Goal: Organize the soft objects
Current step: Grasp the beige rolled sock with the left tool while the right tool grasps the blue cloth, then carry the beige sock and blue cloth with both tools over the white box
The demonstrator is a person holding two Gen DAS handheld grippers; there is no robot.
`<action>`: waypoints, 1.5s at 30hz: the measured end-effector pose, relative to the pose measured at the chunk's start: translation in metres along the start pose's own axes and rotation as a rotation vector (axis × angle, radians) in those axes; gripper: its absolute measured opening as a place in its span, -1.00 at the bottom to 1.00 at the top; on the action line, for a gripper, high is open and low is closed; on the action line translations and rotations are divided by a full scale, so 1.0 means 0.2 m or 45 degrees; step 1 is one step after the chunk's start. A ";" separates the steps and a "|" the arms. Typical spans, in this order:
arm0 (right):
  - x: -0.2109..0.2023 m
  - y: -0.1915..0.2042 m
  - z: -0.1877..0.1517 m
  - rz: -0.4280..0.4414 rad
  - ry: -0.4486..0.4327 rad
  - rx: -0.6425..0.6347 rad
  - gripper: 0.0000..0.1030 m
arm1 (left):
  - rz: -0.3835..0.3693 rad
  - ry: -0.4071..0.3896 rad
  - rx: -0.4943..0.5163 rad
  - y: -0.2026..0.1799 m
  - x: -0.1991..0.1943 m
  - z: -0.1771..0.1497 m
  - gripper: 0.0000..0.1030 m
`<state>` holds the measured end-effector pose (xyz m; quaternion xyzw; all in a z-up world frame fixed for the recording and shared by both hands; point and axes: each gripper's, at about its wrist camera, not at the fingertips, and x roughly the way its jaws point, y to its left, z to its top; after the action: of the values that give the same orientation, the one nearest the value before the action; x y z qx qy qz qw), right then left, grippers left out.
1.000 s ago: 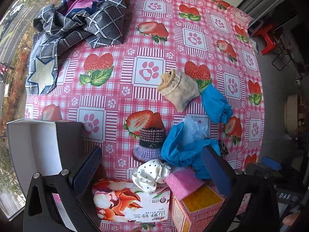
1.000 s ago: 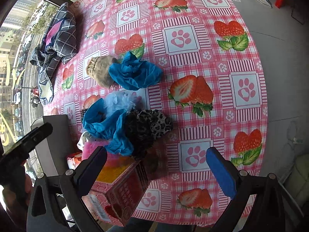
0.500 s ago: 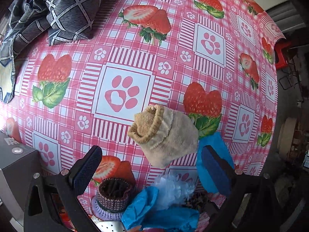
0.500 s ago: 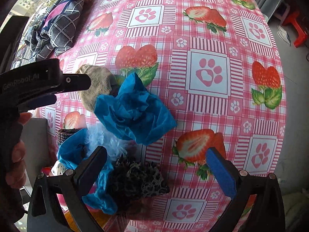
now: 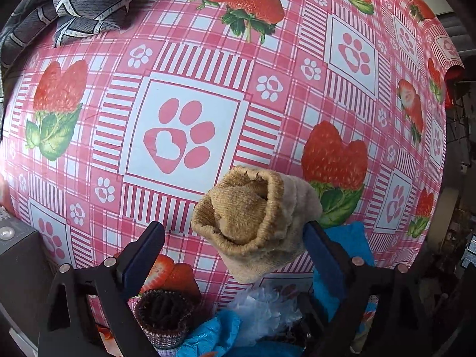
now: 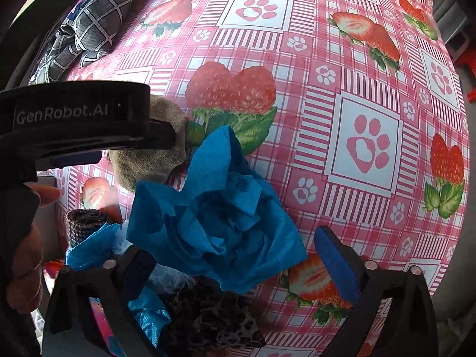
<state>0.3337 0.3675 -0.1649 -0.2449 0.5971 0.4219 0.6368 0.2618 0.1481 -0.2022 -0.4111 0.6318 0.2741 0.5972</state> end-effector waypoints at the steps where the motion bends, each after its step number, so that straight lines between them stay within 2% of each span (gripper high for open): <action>1: 0.01 0.01 0.01 -0.006 0.007 -0.006 0.39 | 0.005 0.006 0.003 -0.01 0.01 0.00 0.74; 2: 0.01 0.01 0.01 -0.012 0.019 -0.010 0.35 | 0.000 0.015 0.010 -0.02 0.01 0.00 0.66; 3: 0.00 0.00 0.01 -0.014 0.025 -0.011 0.26 | -0.006 0.026 0.015 -0.02 0.01 -0.01 0.39; 4: 0.00 0.00 0.01 -0.012 0.022 -0.012 0.00 | -0.002 0.027 0.018 -0.04 0.01 -0.01 0.20; 5: 0.00 0.00 0.01 -0.013 0.022 -0.012 -0.07 | -0.021 0.022 0.023 -0.04 0.00 -0.01 0.02; 6: 0.00 0.00 0.00 -0.017 0.024 -0.009 -0.07 | -0.048 0.026 0.026 -0.04 -0.02 -0.02 -0.27; 7: -0.03 -0.03 -0.01 -0.012 0.014 -0.001 -0.18 | -0.061 0.029 0.028 -0.03 -0.03 -0.03 -0.41; 9: -0.06 -0.04 -0.03 -0.008 -0.009 0.025 -0.23 | -0.070 -0.004 0.048 -0.03 -0.08 -0.05 -0.55; 14: -0.19 -0.09 -0.09 0.055 -0.058 0.087 -0.23 | -0.101 -0.118 0.102 0.01 -0.25 -0.15 -0.56; 19: -0.30 -0.13 -0.14 0.120 -0.095 0.172 -0.23 | -0.146 -0.186 0.072 0.12 -0.37 -0.23 -0.56; 26: -0.44 -0.10 -0.24 0.138 -0.109 0.208 -0.23 | -0.092 -0.277 0.135 0.19 -0.51 -0.35 -0.56; 32: -0.53 -0.02 -0.34 0.156 -0.130 0.218 -0.23 | -0.085 -0.324 0.184 0.26 -0.64 -0.54 -0.56; 36: -0.62 0.03 -0.43 0.153 -0.157 0.215 -0.23 | -0.049 -0.381 0.259 0.27 -0.73 -0.69 -0.56; 45: -0.77 0.16 -0.60 0.144 -0.187 0.224 -0.23 | -0.015 -0.441 0.403 0.31 -0.87 -1.02 -0.56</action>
<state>0.2506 0.2486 -0.0297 -0.1227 0.5963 0.4199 0.6731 0.0930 0.0420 -0.0118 -0.2628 0.5527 0.2346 0.7553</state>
